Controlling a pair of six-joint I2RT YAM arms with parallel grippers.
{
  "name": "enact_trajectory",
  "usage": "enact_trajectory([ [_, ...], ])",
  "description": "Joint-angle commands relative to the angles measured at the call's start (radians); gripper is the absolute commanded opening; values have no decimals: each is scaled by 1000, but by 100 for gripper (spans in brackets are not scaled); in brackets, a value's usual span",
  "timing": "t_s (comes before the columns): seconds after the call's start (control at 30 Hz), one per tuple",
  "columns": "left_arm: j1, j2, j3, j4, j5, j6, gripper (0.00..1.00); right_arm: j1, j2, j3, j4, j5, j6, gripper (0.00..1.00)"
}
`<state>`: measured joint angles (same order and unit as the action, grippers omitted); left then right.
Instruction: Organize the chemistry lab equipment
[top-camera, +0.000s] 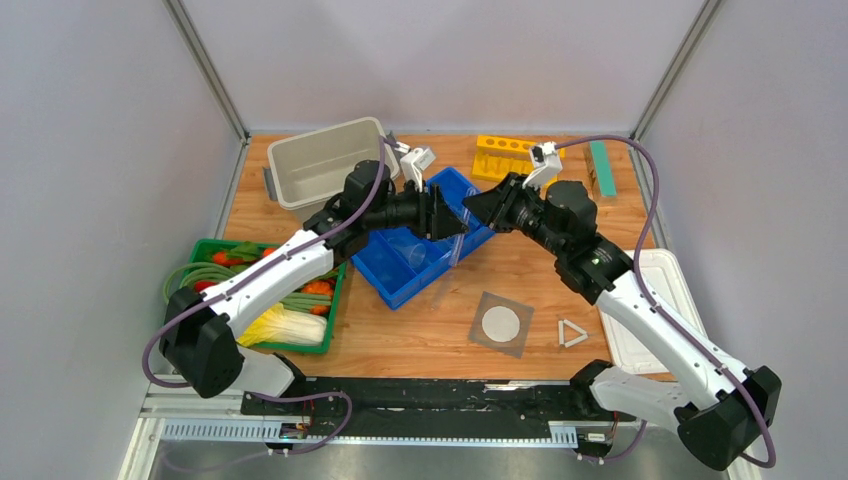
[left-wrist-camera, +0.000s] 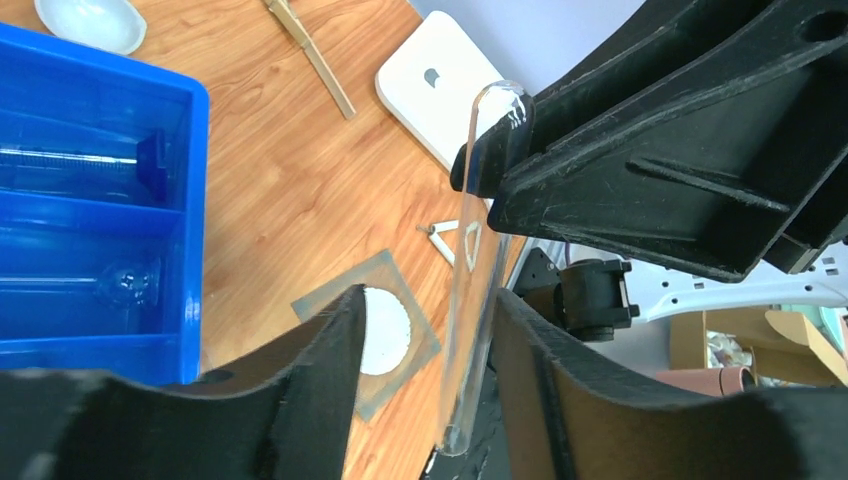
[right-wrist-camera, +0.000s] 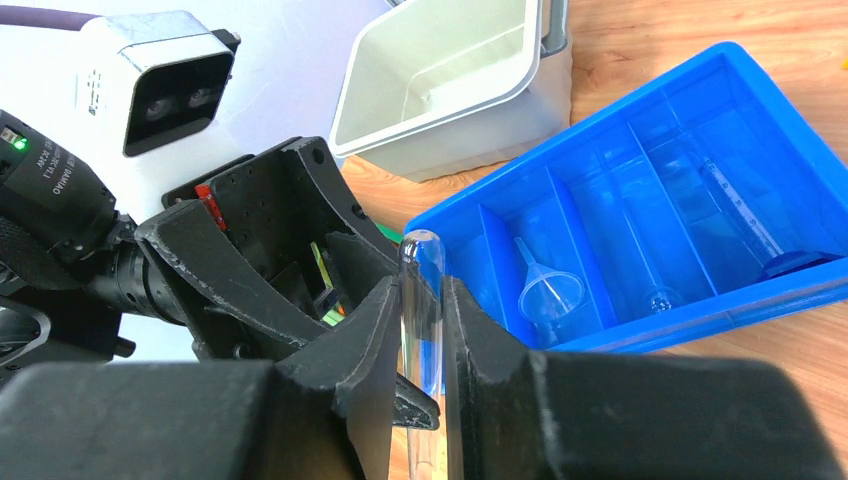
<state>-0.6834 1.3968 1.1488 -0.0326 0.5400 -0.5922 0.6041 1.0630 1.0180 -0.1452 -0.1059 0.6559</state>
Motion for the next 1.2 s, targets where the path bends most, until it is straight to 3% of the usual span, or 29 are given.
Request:
enact_trajectory([
  [0.0, -10, -15, -9, 37, 11, 63, 53, 6, -44, -3, 32, 0, 10, 23],
  [0.27, -11, -42, -40, 60, 14, 121, 17, 6, -67, 4, -27, -18, -33, 25],
  [0.43, -11, -50, -44, 54, 26, 167, 4, 5, -66, 34, -85, -23, -62, 32],
  [0.8, -25, -127, -63, -33, 6, 409, 2, -27, 32, 250, -387, -101, -153, 55],
  [0.97, -33, -165, -69, -92, -32, 522, 1, -37, 43, 284, -386, -230, -165, 57],
  [1.17, -41, -162, -54, -122, -29, 549, 0, -38, 84, 313, -381, -290, -170, 53],
])
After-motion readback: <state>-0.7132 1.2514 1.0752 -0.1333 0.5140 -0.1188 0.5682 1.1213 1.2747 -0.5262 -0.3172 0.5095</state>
